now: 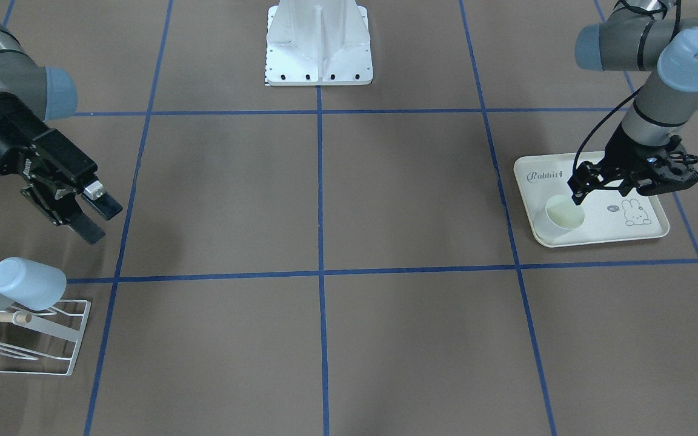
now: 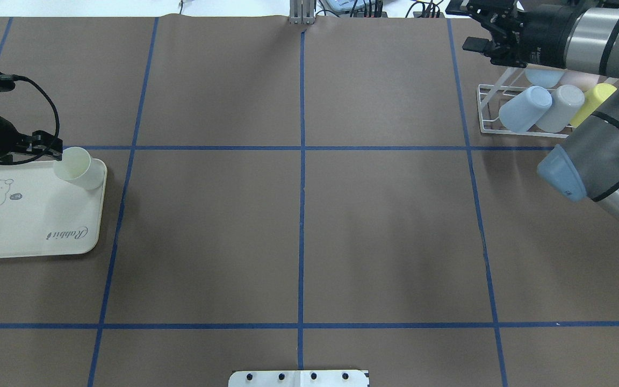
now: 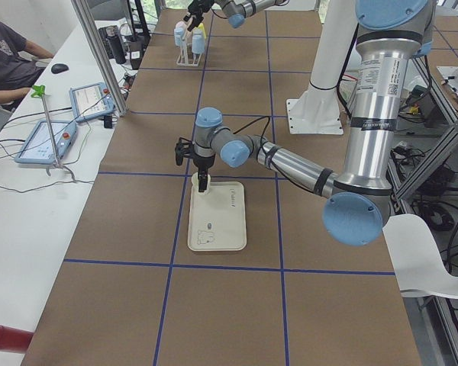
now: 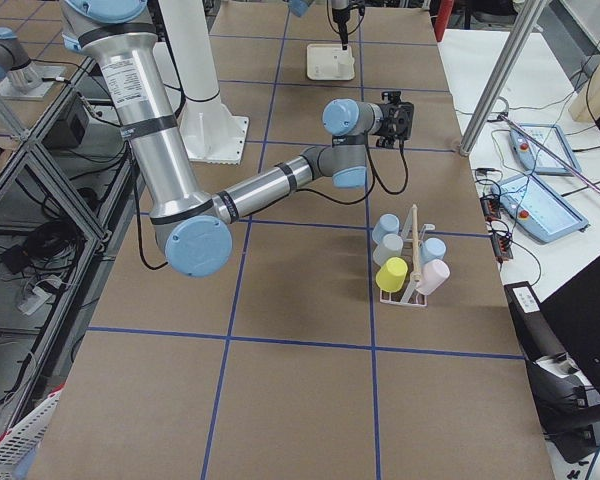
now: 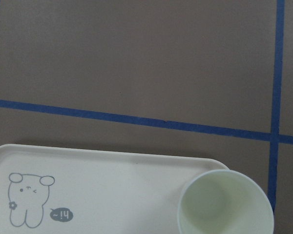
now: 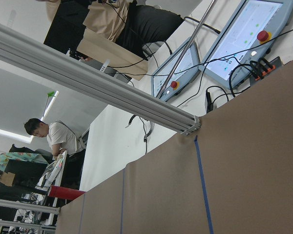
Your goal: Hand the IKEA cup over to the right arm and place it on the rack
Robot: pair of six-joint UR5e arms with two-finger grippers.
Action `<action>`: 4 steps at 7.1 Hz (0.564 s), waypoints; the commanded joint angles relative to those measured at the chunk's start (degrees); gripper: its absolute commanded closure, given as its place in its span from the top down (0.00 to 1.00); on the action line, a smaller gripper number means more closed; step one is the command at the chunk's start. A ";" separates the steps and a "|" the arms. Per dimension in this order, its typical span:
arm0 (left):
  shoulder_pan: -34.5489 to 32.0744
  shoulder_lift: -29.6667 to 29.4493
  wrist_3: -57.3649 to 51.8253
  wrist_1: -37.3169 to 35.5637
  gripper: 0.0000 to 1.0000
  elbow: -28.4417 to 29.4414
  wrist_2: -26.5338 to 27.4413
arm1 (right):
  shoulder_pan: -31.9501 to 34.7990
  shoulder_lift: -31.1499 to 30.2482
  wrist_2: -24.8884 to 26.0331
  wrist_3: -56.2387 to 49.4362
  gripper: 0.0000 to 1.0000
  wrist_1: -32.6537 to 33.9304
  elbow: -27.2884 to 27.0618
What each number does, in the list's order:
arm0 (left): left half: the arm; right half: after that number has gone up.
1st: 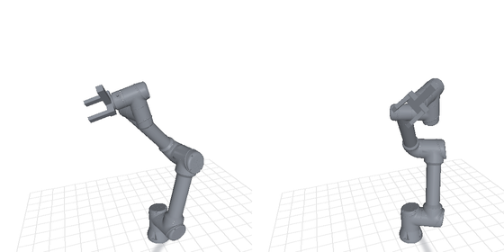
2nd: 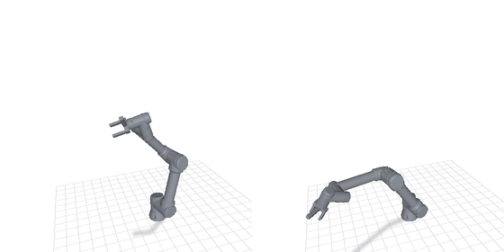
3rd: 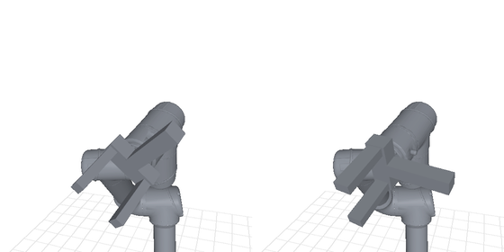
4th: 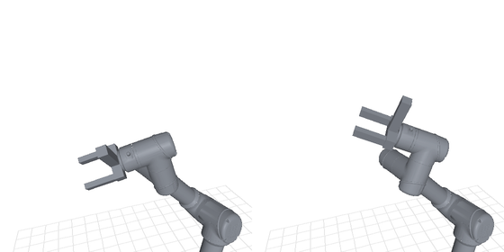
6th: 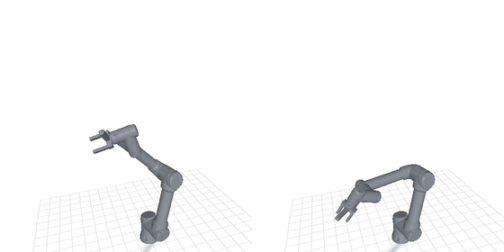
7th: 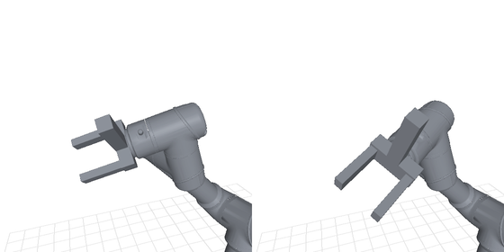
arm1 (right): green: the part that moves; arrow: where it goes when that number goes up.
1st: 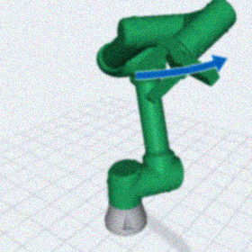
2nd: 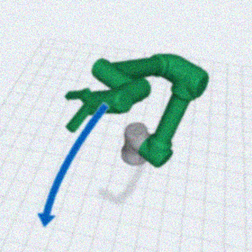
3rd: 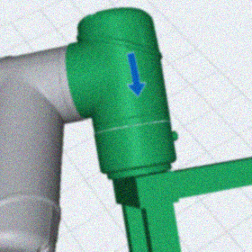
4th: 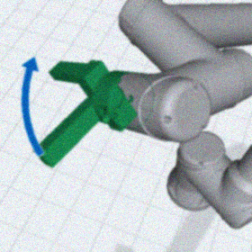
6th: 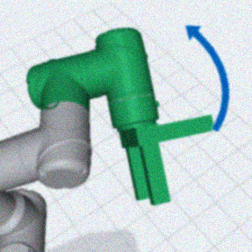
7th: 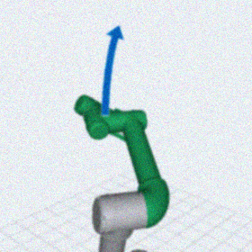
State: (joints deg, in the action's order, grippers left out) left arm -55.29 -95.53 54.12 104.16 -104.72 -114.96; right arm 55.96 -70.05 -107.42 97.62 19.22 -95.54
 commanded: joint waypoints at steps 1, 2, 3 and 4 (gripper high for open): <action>0.01 -1.24 -0.15 0.17 0.98 1.88 0.00 | -2.26 0.44 3.27 0.29 1.00 -0.06 -0.18; 0.09 -2.02 -0.15 0.34 0.97 3.02 0.00 | -2.26 0.44 3.27 0.29 1.00 -0.06 -0.26; 0.27 -2.12 -0.07 0.35 0.97 3.38 0.00 | -2.26 0.44 3.36 0.29 1.00 -0.06 -0.18; 0.36 -2.12 -0.07 0.35 0.97 3.73 0.00 | -2.26 0.53 3.36 0.29 1.00 -0.06 -0.18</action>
State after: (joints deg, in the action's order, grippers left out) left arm -55.07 -97.51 54.03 104.47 -101.54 -114.96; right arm 53.75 -69.59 -104.14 97.91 19.16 -95.72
